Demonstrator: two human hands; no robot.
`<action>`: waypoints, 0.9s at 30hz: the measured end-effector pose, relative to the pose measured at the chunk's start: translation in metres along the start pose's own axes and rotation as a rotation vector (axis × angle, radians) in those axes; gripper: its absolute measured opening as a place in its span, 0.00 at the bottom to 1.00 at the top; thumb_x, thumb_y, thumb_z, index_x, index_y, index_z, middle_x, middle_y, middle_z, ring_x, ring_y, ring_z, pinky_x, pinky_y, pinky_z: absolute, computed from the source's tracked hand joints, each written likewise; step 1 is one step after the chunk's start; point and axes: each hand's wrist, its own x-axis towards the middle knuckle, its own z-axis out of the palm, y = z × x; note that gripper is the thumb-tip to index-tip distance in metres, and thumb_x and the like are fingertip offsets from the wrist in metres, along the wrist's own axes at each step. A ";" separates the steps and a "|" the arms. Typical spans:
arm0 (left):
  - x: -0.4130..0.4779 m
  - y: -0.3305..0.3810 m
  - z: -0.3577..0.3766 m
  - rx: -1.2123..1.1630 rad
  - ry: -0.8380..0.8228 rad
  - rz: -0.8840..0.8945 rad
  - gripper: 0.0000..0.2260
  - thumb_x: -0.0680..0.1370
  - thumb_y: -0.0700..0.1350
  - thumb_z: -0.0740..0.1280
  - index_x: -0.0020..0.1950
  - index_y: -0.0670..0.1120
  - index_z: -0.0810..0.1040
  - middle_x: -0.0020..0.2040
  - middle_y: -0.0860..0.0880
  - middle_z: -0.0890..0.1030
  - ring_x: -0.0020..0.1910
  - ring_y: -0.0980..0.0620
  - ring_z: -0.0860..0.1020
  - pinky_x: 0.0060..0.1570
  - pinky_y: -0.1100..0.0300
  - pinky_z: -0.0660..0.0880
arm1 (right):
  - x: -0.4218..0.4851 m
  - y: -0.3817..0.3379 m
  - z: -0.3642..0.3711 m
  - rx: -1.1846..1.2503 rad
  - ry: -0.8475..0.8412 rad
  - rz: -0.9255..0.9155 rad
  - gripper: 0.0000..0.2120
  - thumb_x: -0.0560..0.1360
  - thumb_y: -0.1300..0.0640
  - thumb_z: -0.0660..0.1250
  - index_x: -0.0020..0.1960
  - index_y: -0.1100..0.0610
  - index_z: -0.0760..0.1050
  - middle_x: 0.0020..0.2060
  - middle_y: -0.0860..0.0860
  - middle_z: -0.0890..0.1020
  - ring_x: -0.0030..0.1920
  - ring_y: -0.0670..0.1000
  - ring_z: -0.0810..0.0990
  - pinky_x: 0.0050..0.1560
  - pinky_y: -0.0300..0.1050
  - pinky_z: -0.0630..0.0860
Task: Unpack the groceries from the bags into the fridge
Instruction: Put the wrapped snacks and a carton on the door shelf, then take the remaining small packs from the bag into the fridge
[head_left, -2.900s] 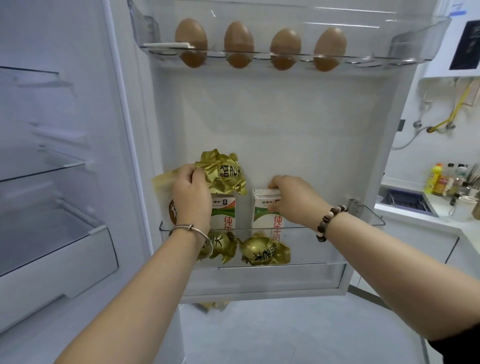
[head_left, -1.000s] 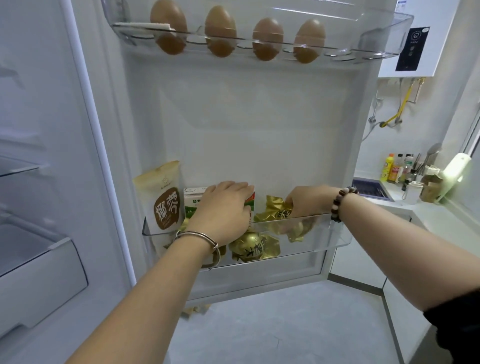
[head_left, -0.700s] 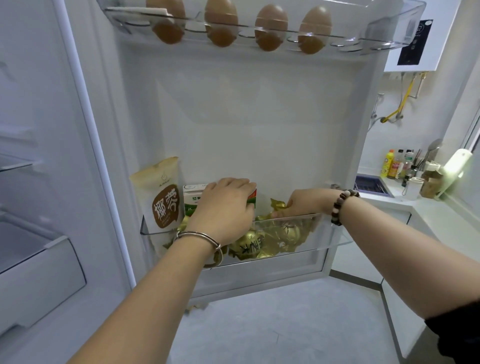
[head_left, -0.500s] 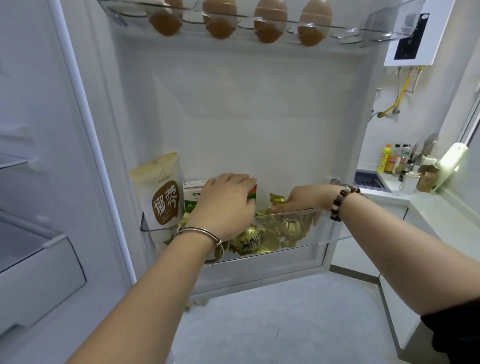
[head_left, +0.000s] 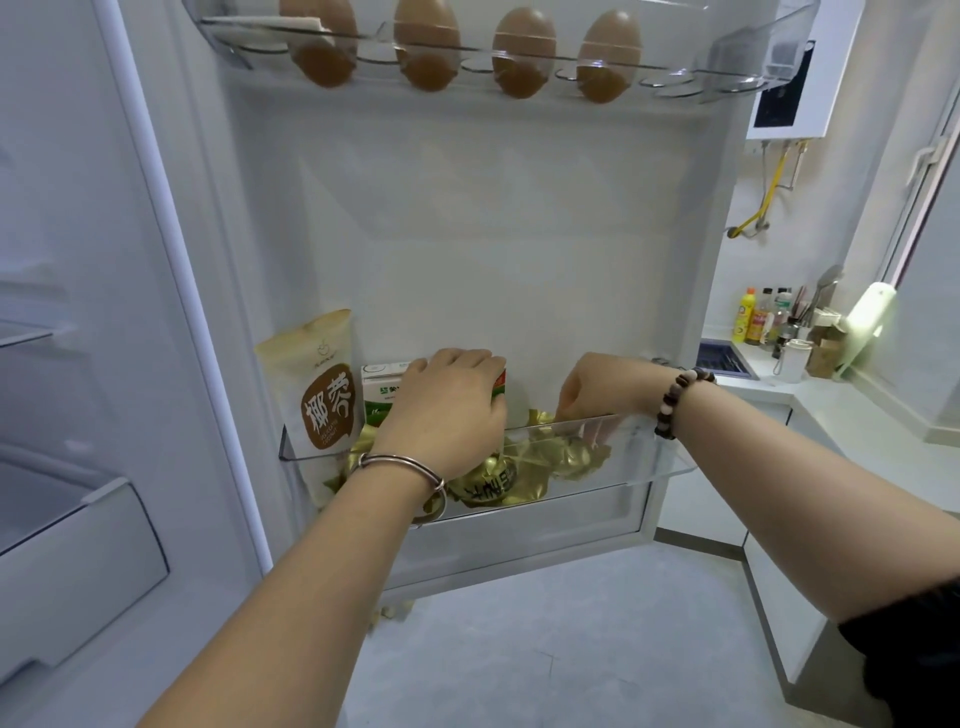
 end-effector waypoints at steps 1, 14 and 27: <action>0.000 0.000 0.000 0.003 0.001 -0.001 0.21 0.80 0.48 0.55 0.73 0.49 0.63 0.73 0.51 0.66 0.71 0.49 0.62 0.71 0.50 0.59 | 0.000 0.000 0.000 0.007 -0.008 -0.011 0.09 0.71 0.54 0.73 0.45 0.61 0.83 0.37 0.53 0.85 0.40 0.51 0.85 0.44 0.43 0.82; 0.000 0.001 -0.001 0.010 -0.015 0.003 0.20 0.80 0.54 0.54 0.70 0.49 0.67 0.70 0.51 0.69 0.69 0.49 0.64 0.68 0.50 0.60 | -0.011 -0.003 -0.009 0.074 -0.081 0.024 0.11 0.74 0.51 0.69 0.51 0.58 0.81 0.44 0.52 0.85 0.44 0.51 0.84 0.45 0.46 0.82; 0.020 0.036 0.012 0.002 0.171 0.058 0.22 0.75 0.51 0.50 0.61 0.44 0.75 0.59 0.45 0.79 0.61 0.44 0.72 0.58 0.49 0.69 | -0.064 0.030 -0.005 0.031 0.706 -0.161 0.09 0.74 0.58 0.64 0.50 0.54 0.81 0.46 0.48 0.82 0.49 0.49 0.79 0.51 0.44 0.75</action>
